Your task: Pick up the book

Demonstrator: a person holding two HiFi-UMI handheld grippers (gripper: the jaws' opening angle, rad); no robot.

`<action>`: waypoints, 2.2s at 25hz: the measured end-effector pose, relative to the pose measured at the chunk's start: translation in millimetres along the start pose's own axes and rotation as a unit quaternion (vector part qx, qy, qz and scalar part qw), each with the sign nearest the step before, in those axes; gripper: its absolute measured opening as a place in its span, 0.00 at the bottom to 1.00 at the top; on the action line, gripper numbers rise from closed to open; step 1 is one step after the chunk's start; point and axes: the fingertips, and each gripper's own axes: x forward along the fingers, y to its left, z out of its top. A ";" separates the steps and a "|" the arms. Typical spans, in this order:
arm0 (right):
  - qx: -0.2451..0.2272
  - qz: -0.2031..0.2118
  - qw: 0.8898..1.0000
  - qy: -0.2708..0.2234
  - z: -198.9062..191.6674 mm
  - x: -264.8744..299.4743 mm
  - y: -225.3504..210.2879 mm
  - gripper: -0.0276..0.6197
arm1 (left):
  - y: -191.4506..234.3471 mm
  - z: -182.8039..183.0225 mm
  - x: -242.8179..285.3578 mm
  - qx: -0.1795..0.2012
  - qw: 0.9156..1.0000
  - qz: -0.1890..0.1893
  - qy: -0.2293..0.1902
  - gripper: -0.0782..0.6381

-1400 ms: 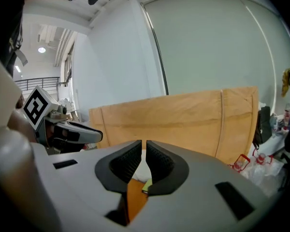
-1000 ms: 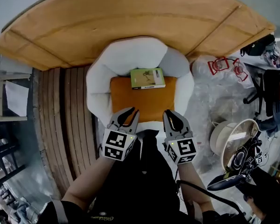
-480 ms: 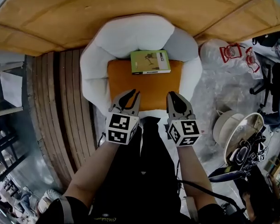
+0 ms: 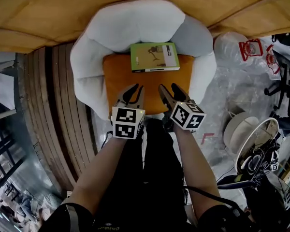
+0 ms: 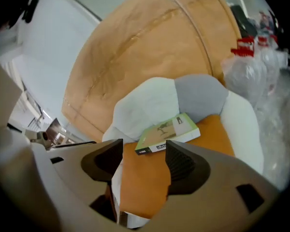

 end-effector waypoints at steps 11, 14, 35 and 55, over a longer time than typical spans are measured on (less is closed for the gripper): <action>0.231 -0.005 0.973 -0.022 -35.2 88.6 -77.6 0.46 | 9.3 -40.3 53.3 -0.003 1.000 0.002 0.017 0.20; 0.256 -0.009 0.966 -0.026 -40.2 101.1 -91.8 0.46 | 10.5 -45.4 54.9 -0.005 1.000 0.000 0.017 0.20; 0.373 0.070 0.919 -0.105 -3.0 158.4 -106.6 0.45 | 15.3 -72.1 64.4 0.000 1.000 -0.002 0.016 0.20; 0.373 0.053 0.918 -0.124 14.7 142.7 -97.4 0.26 | 14.0 -59.1 42.9 0.023 1.000 0.005 0.006 0.20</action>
